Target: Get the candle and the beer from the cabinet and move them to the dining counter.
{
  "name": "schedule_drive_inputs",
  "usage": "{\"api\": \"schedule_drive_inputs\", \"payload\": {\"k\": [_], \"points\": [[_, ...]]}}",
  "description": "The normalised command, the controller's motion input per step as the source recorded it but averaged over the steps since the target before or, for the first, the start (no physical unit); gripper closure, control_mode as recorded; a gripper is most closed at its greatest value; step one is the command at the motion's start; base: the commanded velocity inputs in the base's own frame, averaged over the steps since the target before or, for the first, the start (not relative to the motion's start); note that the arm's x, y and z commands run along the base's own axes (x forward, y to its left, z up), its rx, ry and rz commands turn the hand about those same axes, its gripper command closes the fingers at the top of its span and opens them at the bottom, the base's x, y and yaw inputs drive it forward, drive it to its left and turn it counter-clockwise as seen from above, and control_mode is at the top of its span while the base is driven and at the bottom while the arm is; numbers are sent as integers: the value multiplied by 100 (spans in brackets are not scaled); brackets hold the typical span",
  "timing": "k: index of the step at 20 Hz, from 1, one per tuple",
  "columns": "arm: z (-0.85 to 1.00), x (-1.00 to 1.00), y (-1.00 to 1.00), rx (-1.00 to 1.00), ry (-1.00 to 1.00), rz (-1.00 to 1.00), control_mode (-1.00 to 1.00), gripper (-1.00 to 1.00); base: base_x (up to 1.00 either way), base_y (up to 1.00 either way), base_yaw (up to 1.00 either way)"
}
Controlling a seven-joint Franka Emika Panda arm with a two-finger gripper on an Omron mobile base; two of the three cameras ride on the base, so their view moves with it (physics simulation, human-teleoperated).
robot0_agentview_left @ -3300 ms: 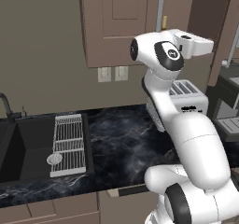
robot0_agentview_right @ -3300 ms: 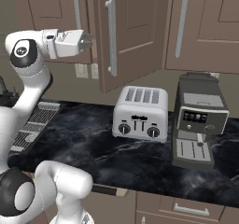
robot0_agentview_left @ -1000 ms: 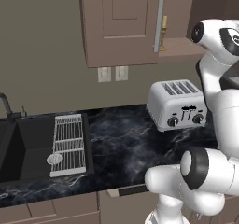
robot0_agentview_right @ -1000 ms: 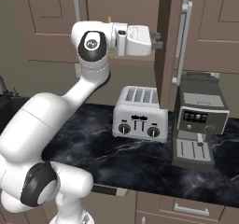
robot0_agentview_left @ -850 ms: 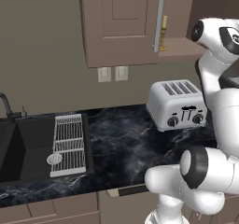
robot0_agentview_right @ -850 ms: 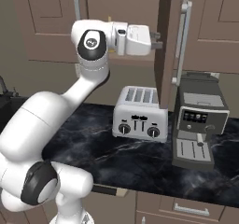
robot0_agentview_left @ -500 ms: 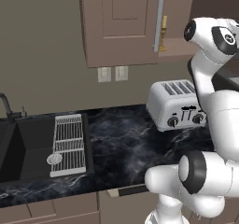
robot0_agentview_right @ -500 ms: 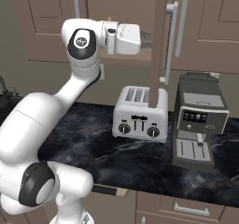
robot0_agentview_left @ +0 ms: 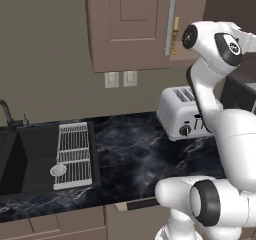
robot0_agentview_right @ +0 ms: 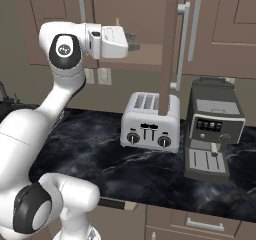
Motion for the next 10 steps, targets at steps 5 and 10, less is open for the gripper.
{"api": "schedule_drive_inputs", "payload": {"k": [5,10], "points": [[0,-2,67,0,0,20,-100,-100,0,0,0],[0,-2,65,0,3,22,-100,-100,0,0,0]]}}
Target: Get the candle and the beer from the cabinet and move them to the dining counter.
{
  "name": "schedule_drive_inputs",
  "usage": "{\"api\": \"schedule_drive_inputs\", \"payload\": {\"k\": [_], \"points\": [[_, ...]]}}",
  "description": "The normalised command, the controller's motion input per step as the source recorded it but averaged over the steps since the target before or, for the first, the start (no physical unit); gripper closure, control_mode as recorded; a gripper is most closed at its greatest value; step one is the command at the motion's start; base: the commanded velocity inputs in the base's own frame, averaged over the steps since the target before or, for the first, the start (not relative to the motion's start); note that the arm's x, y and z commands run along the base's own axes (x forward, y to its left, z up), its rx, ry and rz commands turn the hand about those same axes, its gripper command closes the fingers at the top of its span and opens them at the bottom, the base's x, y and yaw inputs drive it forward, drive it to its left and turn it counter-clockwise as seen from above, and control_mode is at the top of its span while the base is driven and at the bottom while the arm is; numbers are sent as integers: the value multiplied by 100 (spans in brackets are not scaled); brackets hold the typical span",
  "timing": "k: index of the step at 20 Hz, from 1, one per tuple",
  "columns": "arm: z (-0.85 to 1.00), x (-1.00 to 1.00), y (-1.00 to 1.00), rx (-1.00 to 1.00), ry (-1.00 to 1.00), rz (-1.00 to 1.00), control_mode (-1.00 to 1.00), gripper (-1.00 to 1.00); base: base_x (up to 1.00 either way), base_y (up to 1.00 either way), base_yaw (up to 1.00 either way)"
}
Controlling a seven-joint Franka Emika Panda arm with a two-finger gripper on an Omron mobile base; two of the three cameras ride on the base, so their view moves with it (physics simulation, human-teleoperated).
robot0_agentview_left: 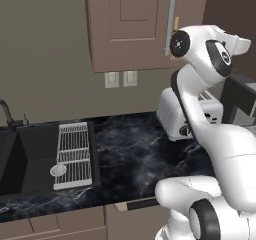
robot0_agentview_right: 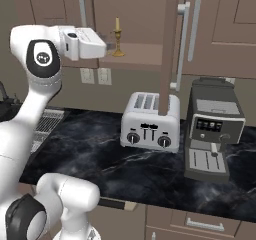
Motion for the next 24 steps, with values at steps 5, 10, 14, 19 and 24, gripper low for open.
{"api": "schedule_drive_inputs", "payload": {"k": [5,10,14,19,24], "points": [[0,-11,55,0,2,23,-100,-100,0,0,0],[0,-16,49,0,0,24,-100,-100,0,0,0],[0,-19,42,0,0,25,-100,-100,0,0,0],[0,-9,30,0,0,29,-100,-100,0,0,0],[0,-4,20,0,0,39,-100,-100,0,0,0]]}}
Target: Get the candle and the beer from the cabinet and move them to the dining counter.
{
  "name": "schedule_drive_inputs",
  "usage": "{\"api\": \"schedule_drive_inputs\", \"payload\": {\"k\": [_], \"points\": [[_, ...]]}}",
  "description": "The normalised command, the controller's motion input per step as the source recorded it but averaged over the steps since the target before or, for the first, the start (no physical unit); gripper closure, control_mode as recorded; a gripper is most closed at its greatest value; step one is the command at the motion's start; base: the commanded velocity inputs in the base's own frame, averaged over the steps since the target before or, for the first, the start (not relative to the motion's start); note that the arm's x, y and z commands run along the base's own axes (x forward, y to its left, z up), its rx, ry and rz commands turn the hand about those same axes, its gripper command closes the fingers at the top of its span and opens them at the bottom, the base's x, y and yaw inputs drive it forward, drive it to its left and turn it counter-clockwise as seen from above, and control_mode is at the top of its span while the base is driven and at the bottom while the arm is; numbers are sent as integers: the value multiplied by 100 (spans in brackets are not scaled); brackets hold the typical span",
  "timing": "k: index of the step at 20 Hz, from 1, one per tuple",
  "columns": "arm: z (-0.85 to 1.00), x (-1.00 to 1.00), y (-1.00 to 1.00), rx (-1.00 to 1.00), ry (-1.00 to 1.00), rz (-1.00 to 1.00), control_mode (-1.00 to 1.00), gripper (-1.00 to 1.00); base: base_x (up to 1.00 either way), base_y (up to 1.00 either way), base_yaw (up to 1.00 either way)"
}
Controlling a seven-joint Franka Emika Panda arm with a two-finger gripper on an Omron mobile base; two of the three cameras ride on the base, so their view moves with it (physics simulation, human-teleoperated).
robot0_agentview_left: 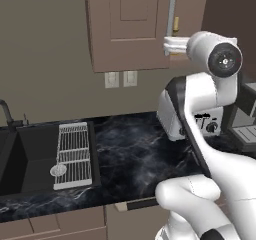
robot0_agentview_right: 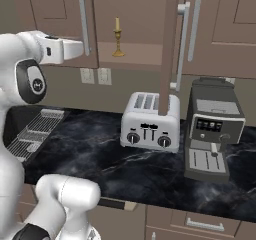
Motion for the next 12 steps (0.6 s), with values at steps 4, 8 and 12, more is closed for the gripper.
{"api": "schedule_drive_inputs", "payload": {"k": [4,8,12], "points": [[-2,-5,10,0,0,43,-100,-100,0,0,0],[-4,-2,12,0,-6,34,-100,-100,0,0,0],[-1,-1,0,0,-10,21,-100,-100,0,0,0]]}}
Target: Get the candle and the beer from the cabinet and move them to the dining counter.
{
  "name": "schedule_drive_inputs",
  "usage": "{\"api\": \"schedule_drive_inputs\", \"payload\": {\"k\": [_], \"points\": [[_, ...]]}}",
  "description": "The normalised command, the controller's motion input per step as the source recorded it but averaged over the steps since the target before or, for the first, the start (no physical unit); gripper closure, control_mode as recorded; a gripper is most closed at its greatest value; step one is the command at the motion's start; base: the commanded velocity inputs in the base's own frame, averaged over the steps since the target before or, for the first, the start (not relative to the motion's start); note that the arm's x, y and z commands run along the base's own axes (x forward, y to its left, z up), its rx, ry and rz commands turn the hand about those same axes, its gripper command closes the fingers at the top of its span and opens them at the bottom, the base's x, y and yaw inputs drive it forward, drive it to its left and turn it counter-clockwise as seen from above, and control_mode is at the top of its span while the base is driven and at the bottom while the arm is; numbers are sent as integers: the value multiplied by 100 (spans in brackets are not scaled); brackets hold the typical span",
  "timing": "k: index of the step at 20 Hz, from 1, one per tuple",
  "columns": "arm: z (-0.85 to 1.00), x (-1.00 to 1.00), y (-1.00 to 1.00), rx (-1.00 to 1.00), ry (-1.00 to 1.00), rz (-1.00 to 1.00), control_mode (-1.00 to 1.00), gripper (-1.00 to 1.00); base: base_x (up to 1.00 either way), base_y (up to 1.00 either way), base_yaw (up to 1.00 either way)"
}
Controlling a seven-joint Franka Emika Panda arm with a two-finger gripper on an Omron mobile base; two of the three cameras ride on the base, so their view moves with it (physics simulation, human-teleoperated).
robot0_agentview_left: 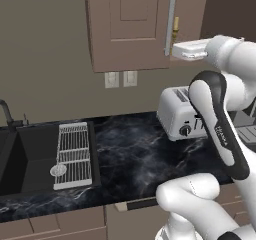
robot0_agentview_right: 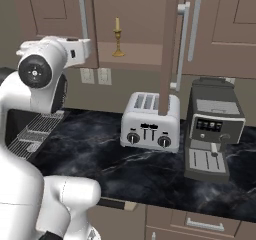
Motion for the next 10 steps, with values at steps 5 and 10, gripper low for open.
{"api": "schedule_drive_inputs", "payload": {"k": [5,10], "points": [[0,0,0,0,-4,2,-100,-100,0,0,0],[0,7,0,0,-1,0,-100,-100,0,0,0]]}}
